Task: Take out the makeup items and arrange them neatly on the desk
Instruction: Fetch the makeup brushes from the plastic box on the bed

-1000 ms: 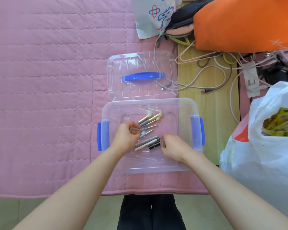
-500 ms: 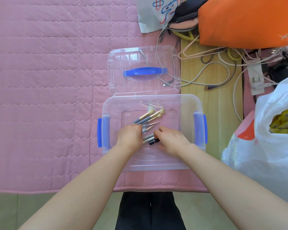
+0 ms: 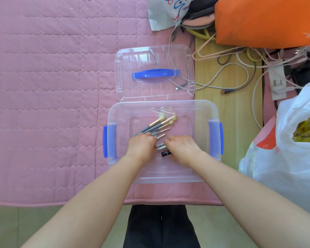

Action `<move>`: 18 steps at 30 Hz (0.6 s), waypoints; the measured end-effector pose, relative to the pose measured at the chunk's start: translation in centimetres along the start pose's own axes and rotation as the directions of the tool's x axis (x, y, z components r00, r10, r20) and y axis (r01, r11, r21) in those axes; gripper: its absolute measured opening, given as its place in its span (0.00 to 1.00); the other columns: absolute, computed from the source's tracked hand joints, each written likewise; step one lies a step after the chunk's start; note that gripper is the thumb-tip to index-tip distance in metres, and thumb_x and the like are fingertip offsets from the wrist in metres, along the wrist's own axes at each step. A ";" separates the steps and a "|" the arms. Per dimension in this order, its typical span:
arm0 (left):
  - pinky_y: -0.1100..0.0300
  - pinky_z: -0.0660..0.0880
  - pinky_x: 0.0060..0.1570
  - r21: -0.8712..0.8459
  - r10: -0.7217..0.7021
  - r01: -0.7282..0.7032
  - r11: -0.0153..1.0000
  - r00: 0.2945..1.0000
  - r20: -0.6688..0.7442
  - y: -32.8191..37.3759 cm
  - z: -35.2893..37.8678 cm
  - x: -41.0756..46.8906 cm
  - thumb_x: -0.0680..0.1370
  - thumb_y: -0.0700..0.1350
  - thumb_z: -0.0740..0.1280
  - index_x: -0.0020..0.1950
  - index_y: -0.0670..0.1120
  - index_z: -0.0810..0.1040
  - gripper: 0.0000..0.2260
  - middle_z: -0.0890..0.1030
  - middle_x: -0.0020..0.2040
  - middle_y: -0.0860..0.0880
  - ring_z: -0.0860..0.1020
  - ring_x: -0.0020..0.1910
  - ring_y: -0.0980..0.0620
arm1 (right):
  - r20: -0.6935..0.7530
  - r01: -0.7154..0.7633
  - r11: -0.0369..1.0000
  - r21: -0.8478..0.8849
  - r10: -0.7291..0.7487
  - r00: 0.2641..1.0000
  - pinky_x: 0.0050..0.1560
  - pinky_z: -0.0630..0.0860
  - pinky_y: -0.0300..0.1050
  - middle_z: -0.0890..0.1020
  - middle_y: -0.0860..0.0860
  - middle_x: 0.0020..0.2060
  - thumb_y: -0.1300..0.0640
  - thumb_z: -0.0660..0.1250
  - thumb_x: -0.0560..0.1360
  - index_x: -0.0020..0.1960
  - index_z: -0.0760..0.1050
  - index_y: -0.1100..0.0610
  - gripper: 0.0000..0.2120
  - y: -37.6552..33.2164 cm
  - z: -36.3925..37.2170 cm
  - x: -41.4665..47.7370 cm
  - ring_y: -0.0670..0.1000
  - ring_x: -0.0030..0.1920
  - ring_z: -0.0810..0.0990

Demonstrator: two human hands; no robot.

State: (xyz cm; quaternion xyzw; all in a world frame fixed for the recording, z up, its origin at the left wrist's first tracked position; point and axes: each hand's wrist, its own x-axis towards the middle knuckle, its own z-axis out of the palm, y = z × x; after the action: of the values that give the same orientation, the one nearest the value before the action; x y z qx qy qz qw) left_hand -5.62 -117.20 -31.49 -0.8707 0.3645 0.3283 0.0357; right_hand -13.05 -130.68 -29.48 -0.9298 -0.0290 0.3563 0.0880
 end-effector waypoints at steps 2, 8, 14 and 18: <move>0.56 0.67 0.40 0.025 0.002 -0.002 1.000 1.000 0.009 0.1 0.0 0.2 0.78 0.46 0.63 0.53 0.48 0.79 0.07 0.76 0.53 0.50 0.75 0.56 0.47 | 0.010 -0.011 1.000 0.019 0.010 1.000 0.39 0.64 0.46 0.78 0.55 0.54 0.61 0.62 0.74 0.57 0.68 0.58 0.12 0.0 -0.5 0.0 0.58 0.54 0.78; 0.55 0.68 0.40 0.064 -0.028 0.024 0.998 0.998 0.050 0.0 0.3 0.7 0.80 0.44 0.60 0.56 0.48 0.76 0.08 0.75 0.55 0.48 0.74 0.56 0.45 | -0.008 0.015 1.000 0.015 -0.015 1.000 0.36 0.63 0.45 0.81 0.53 0.50 0.60 0.60 0.74 0.57 0.70 0.55 0.12 0.5 -0.4 -0.5 0.58 0.50 0.79; 0.54 0.69 0.42 0.129 -0.021 0.014 0.992 0.999 0.048 0.7 0.4 0.3 0.80 0.38 0.57 0.61 0.45 0.71 0.11 0.74 0.58 0.47 0.74 0.58 0.44 | 0.011 0.026 0.999 -0.034 -0.026 1.000 0.41 0.65 0.46 0.79 0.52 0.54 0.56 0.58 0.78 0.57 0.74 0.55 0.10 0.0 0.4 0.1 0.57 0.56 0.78; 0.53 0.71 0.43 0.079 -0.038 0.034 0.996 0.998 0.050 0.7 0.5 0.3 0.80 0.41 0.58 0.60 0.46 0.71 0.10 0.74 0.58 0.48 0.75 0.58 0.45 | 0.008 0.036 0.998 -0.053 -0.036 0.999 0.43 0.64 0.47 0.75 0.54 0.55 0.61 0.58 0.78 0.57 0.75 0.57 0.11 -0.6 0.7 0.6 0.58 0.56 0.76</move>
State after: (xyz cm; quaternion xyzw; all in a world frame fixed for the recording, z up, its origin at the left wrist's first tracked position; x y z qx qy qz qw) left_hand -6.19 -117.76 -31.96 -0.8662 0.3604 0.3354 0.0851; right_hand -13.08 -129.95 -30.28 -0.9298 -0.0555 0.3570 0.0695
